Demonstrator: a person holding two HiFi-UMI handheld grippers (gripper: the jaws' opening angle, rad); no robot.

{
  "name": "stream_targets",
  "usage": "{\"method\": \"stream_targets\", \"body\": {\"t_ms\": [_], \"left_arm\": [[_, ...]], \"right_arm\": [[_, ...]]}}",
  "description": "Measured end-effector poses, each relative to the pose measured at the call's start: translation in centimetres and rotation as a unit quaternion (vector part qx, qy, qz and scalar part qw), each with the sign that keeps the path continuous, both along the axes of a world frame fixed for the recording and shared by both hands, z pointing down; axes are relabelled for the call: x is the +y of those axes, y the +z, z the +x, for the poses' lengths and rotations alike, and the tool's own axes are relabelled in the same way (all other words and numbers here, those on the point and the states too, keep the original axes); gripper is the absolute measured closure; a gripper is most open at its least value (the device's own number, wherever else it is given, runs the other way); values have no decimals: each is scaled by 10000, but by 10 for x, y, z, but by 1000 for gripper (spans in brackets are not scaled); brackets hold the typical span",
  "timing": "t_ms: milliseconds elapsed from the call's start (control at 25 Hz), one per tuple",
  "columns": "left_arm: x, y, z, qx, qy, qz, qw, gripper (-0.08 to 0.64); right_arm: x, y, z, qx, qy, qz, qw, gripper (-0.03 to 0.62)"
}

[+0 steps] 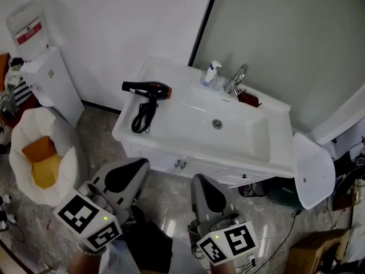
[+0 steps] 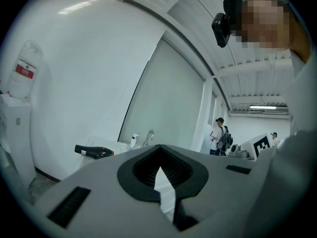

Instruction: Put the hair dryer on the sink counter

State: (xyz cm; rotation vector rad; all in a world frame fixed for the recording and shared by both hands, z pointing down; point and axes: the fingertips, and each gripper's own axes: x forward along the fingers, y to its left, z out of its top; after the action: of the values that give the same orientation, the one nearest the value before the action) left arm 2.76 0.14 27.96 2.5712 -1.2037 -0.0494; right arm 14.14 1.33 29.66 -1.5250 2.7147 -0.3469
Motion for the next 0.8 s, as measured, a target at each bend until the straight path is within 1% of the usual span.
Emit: {"method": "stream_targets", "body": {"t_ms": [120, 320, 800], "left_arm": [[10, -6, 6, -18, 16, 58, 10000, 555], [18, -19, 14, -130, 157, 236, 9995, 555], [5, -31, 21, -57, 366, 338, 9987, 555]], "right_arm": [[10, -2, 5, -37, -2, 4, 10000, 594], [15, -9, 10, -99, 16, 75, 9999, 594], [8, -21, 12, -113, 225, 194, 9995, 594]]}}
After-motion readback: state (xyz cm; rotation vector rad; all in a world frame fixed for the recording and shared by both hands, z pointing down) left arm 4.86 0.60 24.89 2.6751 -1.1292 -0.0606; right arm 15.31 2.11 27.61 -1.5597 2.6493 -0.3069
